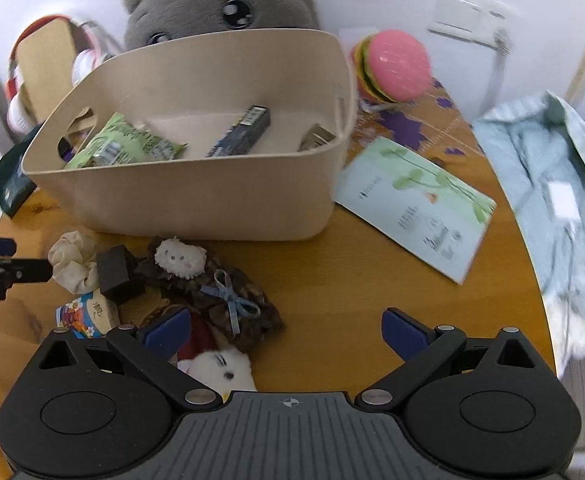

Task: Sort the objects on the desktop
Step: 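Move the left tool to the white scrunchie while the right tool reaches the brown plush keychain, then grasp the white scrunchie with the left gripper while the right gripper grasps the brown plush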

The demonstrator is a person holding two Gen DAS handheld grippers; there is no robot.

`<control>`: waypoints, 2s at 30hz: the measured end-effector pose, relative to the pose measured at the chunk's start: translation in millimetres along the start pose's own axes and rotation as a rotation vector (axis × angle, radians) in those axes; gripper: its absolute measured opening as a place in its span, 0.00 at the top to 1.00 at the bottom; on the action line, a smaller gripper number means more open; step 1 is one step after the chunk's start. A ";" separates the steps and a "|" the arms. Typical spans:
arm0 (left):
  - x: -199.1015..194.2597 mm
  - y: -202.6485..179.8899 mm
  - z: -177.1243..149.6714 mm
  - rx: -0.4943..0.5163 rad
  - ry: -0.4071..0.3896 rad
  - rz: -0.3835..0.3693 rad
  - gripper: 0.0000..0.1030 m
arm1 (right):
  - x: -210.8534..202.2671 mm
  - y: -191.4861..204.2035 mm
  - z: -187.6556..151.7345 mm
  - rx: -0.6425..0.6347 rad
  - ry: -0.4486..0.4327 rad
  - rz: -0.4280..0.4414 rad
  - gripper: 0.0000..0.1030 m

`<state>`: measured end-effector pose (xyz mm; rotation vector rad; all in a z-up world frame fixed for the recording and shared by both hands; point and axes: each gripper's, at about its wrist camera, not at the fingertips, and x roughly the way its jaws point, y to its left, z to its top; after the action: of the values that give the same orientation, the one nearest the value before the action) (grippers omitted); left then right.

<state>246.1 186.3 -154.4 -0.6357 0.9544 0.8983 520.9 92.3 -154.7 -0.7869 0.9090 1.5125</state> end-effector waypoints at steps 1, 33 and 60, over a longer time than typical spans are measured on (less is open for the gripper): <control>2.3 -0.1 0.7 -0.011 0.004 -0.005 0.21 | 2.6 1.3 2.8 -0.022 0.004 0.011 0.00; 55.4 6.7 7.1 -0.290 0.055 0.009 0.19 | 83.9 30.8 32.8 -0.360 0.123 0.175 0.00; 56.0 -23.7 -12.3 -0.111 0.084 0.153 0.80 | 68.3 27.7 11.8 -0.434 0.146 0.213 0.60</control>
<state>277.5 185.0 -207.9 -0.7067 1.0439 1.0726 484.8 133.4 -205.3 -1.1535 0.7980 1.8932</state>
